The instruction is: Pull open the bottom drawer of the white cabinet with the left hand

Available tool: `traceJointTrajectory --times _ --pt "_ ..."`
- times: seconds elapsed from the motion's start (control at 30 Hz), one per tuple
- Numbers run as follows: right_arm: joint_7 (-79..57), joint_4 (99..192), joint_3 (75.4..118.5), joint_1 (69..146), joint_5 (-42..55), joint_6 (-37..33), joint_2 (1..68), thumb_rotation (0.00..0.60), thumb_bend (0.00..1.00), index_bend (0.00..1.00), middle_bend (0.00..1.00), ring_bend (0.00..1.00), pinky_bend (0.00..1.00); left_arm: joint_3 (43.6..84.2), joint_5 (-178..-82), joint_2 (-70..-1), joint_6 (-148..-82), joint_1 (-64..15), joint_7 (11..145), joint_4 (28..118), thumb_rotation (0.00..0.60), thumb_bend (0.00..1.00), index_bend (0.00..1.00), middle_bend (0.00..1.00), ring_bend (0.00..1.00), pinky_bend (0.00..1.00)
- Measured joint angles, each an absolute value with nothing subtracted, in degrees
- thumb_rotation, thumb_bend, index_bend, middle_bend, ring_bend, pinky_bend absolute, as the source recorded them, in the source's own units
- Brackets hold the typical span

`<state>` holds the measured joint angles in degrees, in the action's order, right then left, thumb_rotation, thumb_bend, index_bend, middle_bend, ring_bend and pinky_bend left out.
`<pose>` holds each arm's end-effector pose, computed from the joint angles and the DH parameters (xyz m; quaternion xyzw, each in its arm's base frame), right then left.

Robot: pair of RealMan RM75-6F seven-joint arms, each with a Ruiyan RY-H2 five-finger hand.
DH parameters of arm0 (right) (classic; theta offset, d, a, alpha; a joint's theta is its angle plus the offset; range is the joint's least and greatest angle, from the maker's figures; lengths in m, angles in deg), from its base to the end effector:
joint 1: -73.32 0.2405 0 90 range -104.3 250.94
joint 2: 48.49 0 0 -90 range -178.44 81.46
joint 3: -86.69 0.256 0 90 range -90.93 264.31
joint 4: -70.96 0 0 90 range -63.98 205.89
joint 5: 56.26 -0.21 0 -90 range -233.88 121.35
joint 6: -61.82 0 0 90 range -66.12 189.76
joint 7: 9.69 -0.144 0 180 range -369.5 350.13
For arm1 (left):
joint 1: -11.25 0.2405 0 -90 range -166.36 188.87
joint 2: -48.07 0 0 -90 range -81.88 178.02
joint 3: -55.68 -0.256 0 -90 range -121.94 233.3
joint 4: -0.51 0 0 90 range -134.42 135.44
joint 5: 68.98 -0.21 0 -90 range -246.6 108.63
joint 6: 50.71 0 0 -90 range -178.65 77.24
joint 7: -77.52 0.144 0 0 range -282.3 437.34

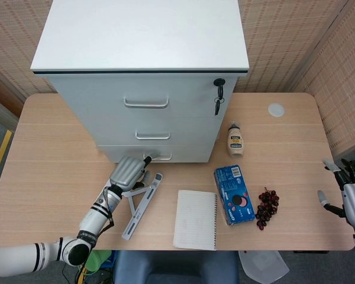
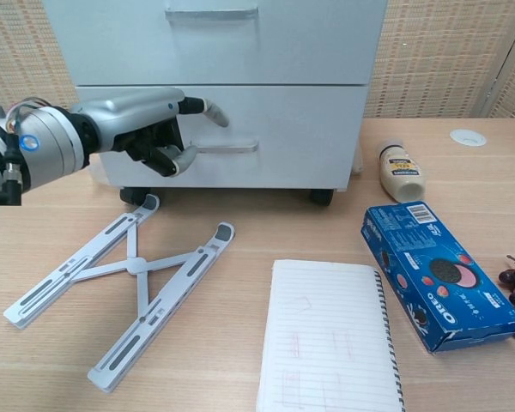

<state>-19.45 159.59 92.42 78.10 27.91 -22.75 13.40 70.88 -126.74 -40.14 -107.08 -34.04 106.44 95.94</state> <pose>-0.3264 -0.1921 0.1872 0.5587 -0.4004 0.4204 0.5923 -0.0867 0.3365 -0.0079 -0.7411 -0.3723 -0.4038 0.3862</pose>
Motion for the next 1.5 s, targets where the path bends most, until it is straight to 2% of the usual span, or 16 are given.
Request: traceJointTrajectory --times 0.57,1.5 --pt "-19.76 158.99 92.49 78.31 27.43 -22.04 13.65 0.6 0.33 0.14 0.24 0.13 0.16 69.45 -121.36 -41.61 -107.74 -36.92 108.94 93.07 0.6 0.6 0.23 0.95 1.0 1.0" --pt "-19.59 159.12 92.33 78.5 27.81 -21.89 14.17 0.6 0.33 0.14 0.24 0.13 0.16 64.22 -122.1 -37.87 -113.59 -34.99 112.84 102.72 0.6 0.6 0.25 0.95 1.0 1.0"
